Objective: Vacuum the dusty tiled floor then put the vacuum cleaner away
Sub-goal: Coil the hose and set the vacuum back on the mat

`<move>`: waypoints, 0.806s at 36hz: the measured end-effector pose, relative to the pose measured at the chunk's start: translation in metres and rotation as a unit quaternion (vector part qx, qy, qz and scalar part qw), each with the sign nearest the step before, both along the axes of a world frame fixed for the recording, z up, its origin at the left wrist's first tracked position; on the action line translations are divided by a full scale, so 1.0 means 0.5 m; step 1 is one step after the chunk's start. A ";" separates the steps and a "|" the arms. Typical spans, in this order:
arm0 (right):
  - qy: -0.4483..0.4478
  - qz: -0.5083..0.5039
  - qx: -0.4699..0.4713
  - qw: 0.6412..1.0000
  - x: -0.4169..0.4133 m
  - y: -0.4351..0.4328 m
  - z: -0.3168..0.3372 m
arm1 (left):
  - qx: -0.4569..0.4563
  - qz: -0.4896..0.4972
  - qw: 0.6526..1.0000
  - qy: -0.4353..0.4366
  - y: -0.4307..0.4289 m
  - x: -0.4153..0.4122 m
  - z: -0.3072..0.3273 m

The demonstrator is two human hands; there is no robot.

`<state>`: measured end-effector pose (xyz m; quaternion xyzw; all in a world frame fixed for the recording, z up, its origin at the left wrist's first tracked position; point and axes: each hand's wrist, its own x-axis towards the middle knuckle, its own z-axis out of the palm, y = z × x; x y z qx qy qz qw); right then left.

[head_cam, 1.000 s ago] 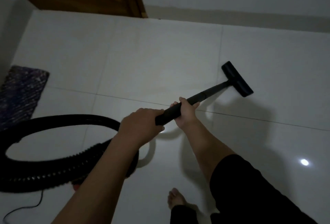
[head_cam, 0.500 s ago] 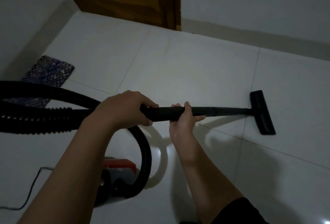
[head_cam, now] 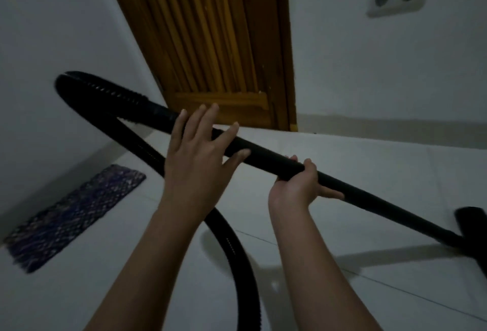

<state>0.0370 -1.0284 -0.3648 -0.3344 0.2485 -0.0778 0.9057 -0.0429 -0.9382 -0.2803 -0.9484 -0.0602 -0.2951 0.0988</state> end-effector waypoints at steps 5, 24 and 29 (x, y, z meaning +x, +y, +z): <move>0.032 -0.008 0.197 0.980 -0.062 0.015 0.019 | -0.166 0.048 0.968 -0.183 0.000 -0.039 -0.081; -0.207 0.234 -0.351 0.883 -0.273 0.066 0.021 | -0.529 -0.079 0.796 -0.283 0.085 -0.165 0.006; -0.408 0.156 -0.576 0.691 -0.228 0.099 0.026 | -0.546 -0.099 0.787 -0.269 0.124 -0.195 0.009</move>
